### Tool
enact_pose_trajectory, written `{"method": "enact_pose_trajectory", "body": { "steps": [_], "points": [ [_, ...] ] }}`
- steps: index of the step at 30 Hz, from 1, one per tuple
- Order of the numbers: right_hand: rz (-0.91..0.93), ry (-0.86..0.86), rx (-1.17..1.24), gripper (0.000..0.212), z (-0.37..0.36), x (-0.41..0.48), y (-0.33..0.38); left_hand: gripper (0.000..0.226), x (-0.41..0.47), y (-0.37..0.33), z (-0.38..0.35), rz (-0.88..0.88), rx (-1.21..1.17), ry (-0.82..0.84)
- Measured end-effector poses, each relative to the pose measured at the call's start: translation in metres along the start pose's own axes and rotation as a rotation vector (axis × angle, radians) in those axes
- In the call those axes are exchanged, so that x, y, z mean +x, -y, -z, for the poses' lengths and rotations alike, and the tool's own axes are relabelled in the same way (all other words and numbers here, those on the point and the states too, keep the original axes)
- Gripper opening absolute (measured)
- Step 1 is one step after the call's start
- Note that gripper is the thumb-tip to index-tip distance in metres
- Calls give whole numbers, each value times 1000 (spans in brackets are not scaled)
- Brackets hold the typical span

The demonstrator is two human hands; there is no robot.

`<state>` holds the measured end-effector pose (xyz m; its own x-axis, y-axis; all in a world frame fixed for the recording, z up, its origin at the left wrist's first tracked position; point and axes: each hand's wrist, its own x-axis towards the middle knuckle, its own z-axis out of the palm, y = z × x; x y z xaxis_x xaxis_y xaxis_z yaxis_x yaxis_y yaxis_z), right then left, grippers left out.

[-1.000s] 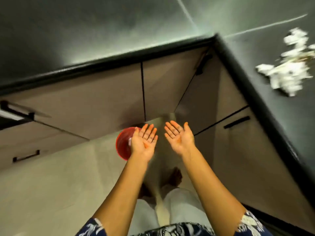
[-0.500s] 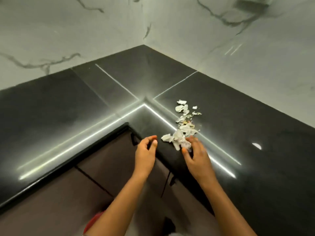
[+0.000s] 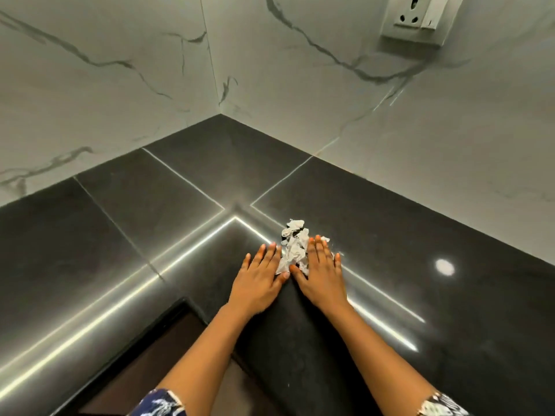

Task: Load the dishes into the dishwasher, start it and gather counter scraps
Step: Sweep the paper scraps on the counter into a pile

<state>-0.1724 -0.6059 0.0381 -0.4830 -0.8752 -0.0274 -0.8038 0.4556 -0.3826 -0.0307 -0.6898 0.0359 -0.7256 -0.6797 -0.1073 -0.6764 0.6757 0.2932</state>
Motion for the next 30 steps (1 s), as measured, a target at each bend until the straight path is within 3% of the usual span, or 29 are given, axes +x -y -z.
{"method": "enact_pose_trajectory", "body": {
  "steps": [2,5,9,16,20,30],
  "points": [
    [10,-25,215,81,6,10,-4,66,13,14,6,-61,-162,-22],
    [-78,-149,494,67,17,13,-26,67,33,32,16,8,-346,-143],
    [-122,-105,361,61,24,54,-38,53,83,40,26,-19,-184,-83],
    [202,222,173,46,28,115,-17,42,117,43,35,-56,-352,-110],
    [299,267,212,42,21,95,-13,42,114,46,38,-116,-337,-52],
    [233,193,245,51,17,21,-4,102,71,48,33,-341,-290,99]
  ]
}}
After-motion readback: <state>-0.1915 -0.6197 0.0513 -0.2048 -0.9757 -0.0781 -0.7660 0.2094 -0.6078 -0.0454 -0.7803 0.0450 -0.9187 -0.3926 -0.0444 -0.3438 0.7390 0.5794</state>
